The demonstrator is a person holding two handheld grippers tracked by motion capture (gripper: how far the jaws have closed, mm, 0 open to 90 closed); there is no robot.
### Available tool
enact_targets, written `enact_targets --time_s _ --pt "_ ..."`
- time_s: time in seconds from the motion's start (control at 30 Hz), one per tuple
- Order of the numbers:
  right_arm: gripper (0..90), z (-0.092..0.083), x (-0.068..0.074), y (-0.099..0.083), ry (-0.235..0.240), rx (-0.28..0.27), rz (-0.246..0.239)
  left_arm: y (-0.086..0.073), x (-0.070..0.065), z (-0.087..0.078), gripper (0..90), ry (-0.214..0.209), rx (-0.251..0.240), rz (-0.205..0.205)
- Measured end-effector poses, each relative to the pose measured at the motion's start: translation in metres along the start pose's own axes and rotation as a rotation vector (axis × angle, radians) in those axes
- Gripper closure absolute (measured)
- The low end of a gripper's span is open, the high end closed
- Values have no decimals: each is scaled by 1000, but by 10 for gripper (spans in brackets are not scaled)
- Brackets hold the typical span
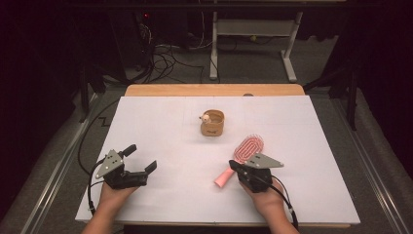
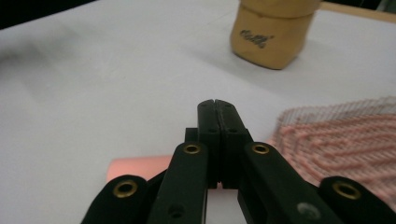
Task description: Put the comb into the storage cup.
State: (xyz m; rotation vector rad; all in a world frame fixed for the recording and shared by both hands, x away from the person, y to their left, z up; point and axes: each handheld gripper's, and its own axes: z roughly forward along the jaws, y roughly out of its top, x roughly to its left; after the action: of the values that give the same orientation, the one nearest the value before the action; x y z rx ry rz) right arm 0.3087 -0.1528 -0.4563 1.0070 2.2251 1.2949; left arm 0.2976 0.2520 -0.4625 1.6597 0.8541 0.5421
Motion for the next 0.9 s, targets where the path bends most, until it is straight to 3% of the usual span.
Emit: enact_targets --time_s 0.07,0.1,0.23,0.53,0.9 --pt "900 7 4 3 3 23 -18 0 0 -1 23 0 -4 12" --pt "900 18 13 7 5 60 -67 0 0 -2 23 1 -16 26" --pt "900 28 23 13 12 122 -118 0 1 -2 23 2 -21 18" --pt "900 33 21 12 43 201 -126 0 0 0 22 -14 -14 12" --pt "900 25 20 6 68 221 -131 -1 0 0 17 -18 -8 7"
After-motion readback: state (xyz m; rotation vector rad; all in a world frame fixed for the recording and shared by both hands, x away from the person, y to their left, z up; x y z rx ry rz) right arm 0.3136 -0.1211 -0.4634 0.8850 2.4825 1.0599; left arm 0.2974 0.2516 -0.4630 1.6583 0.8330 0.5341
